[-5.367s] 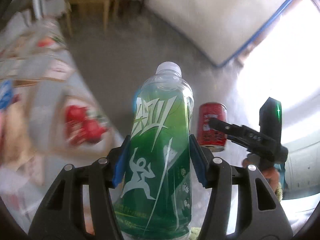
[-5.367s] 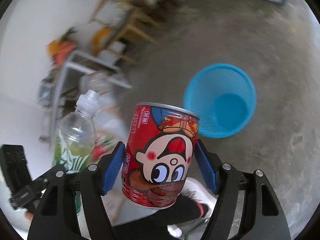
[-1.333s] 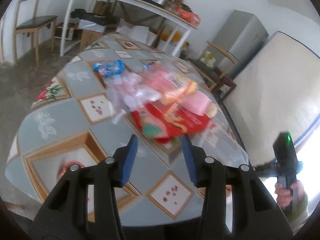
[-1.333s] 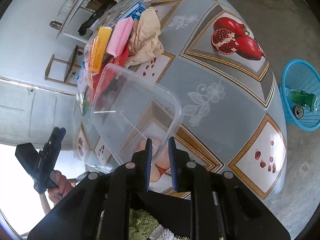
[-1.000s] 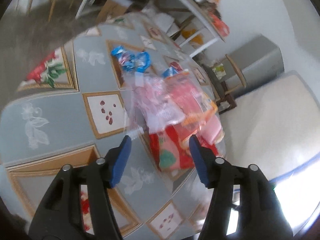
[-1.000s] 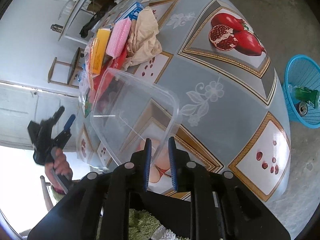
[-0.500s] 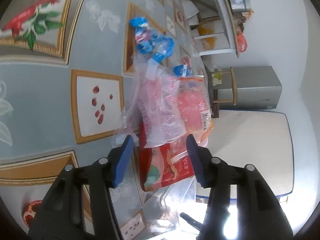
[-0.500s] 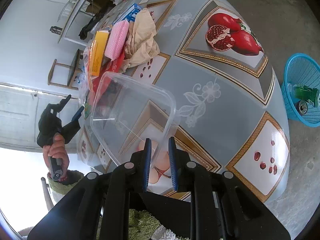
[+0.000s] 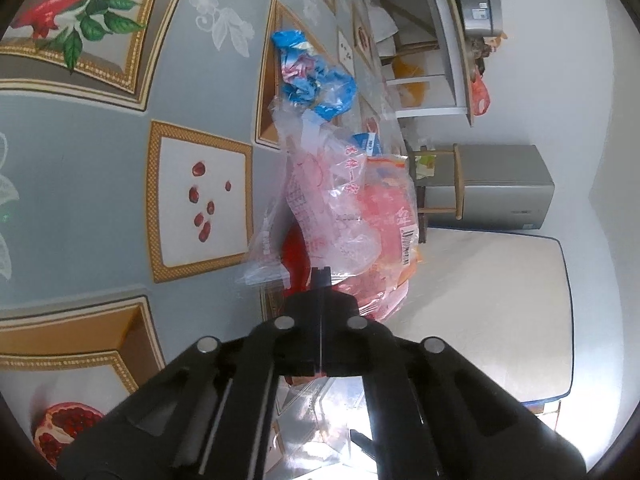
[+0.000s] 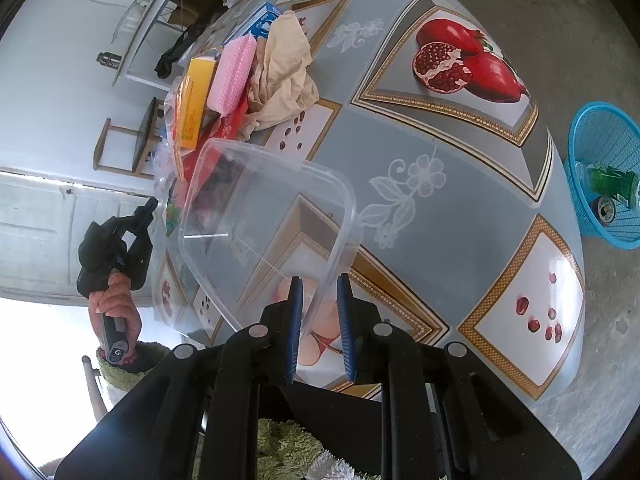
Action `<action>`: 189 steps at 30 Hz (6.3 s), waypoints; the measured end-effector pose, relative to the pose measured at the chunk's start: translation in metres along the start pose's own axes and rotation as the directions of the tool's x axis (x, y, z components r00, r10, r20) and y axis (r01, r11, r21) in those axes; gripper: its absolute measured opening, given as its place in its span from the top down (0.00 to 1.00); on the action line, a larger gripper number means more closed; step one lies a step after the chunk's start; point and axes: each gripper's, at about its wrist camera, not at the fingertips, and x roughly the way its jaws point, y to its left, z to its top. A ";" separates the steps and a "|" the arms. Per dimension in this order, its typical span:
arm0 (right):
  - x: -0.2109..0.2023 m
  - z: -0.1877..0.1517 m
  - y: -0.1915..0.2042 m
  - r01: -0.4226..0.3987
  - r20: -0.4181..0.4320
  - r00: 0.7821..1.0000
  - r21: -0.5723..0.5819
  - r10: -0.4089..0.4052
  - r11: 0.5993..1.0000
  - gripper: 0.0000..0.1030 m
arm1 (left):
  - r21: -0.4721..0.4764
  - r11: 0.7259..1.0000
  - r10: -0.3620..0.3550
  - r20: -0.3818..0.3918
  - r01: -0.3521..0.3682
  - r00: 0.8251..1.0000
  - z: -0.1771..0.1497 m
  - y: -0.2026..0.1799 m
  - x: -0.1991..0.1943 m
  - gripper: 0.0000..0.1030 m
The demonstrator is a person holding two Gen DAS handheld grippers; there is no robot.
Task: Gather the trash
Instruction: 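Close the left tool on the clear plastic bag while the right tool grips the container rim, then lift the bag and clear container and carry both over the wastebasket, then open both tools to drop the bag and container into the wastebasket, then turn both tools back toward the table and the pile of items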
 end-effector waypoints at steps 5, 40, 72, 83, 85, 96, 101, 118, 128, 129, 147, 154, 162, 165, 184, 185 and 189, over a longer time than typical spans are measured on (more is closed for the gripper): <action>0.000 0.000 0.002 0.007 0.000 1.000 0.002 -0.007 1.000 0.83 | 0.052 0.998 0.026 0.045 -0.028 0.999 -0.006 -0.004 -0.019 1.00; 0.008 0.002 0.003 0.008 -0.011 1.000 0.017 -0.007 1.000 0.82 | -0.066 0.991 0.113 -0.068 -0.117 0.991 0.026 0.008 0.021 0.77; 0.011 -0.002 0.010 0.035 0.005 0.999 0.028 -0.035 0.999 0.82 | 0.231 0.967 0.053 0.228 -0.107 0.972 -0.071 -0.020 -0.099 0.99; 0.001 -0.001 0.011 0.045 0.032 0.998 0.068 -0.047 0.997 0.92 | 0.295 0.952 0.021 0.205 -0.083 0.978 -0.106 -0.023 -0.090 0.99; -0.001 -0.002 0.015 0.044 0.043 0.998 0.063 -0.047 0.997 0.94 | 0.299 0.951 0.018 0.206 -0.080 0.978 -0.109 -0.022 -0.092 0.99; -0.018 -0.001 0.027 0.039 0.093 0.995 0.047 -0.043 0.998 0.96 | 0.320 0.944 -0.004 0.235 -0.074 0.972 -0.109 -0.023 -0.101 0.99; -0.032 -0.001 0.027 0.031 0.124 0.992 0.053 -0.037 0.998 0.96 | 0.331 0.940 -0.003 0.242 -0.080 0.970 -0.110 -0.026 -0.103 0.99; -0.074 0.004 -0.016 -0.098 0.233 0.970 0.106 0.071 0.990 0.96 | 0.430 0.895 0.029 0.203 -0.116 0.979 -0.125 -0.069 -0.075 0.99; -0.150 -0.014 -0.111 -0.197 0.461 0.886 0.268 0.054 0.943 0.96 | 0.631 0.775 0.037 0.009 -0.035 0.999 -0.156 -0.161 0.000 0.99; -0.157 -0.017 -0.123 -0.202 0.481 0.876 0.292 0.039 0.935 0.96 | 0.648 0.762 0.039 -0.024 -0.014 0.999 -0.162 -0.170 0.011 0.99; -0.143 -0.057 -0.347 -0.033 0.391 0.825 0.754 -0.408 0.656 0.96 | 0.828 0.557 0.513 -0.397 0.057 0.761 -0.336 -0.237 0.319 0.99; -0.086 0.004 -0.383 0.288 0.216 0.770 0.722 -0.601 0.629 0.95 | 0.868 0.497 0.645 -0.366 -0.004 0.670 -0.379 -0.217 0.399 0.99; -0.034 0.046 -0.389 0.563 0.169 0.688 0.489 -0.706 0.666 0.61 | 0.878 0.477 0.695 -0.351 -0.036 0.628 -0.392 -0.197 0.440 0.99; -0.045 0.036 -0.388 0.545 0.224 0.674 0.491 -0.704 0.679 0.52 | 0.886 0.462 0.713 -0.339 -0.047 0.613 -0.398 -0.193 0.446 0.99; -0.095 -0.082 -0.420 0.303 0.305 0.727 0.661 -0.615 0.686 0.49 | 0.849 0.529 0.621 -0.387 0.001 0.682 -0.419 -0.230 0.457 0.43; -0.096 -0.085 -0.419 0.300 0.306 0.728 0.662 -0.613 0.687 0.49 | 0.846 0.532 0.599 -0.389 0.015 0.700 -0.416 -0.238 0.444 0.41; -0.104 -0.098 -0.409 0.290 0.322 0.719 0.666 -0.615 0.687 0.49 | 0.845 0.529 0.514 -0.388 0.073 0.765 -0.407 -0.264 0.397 0.37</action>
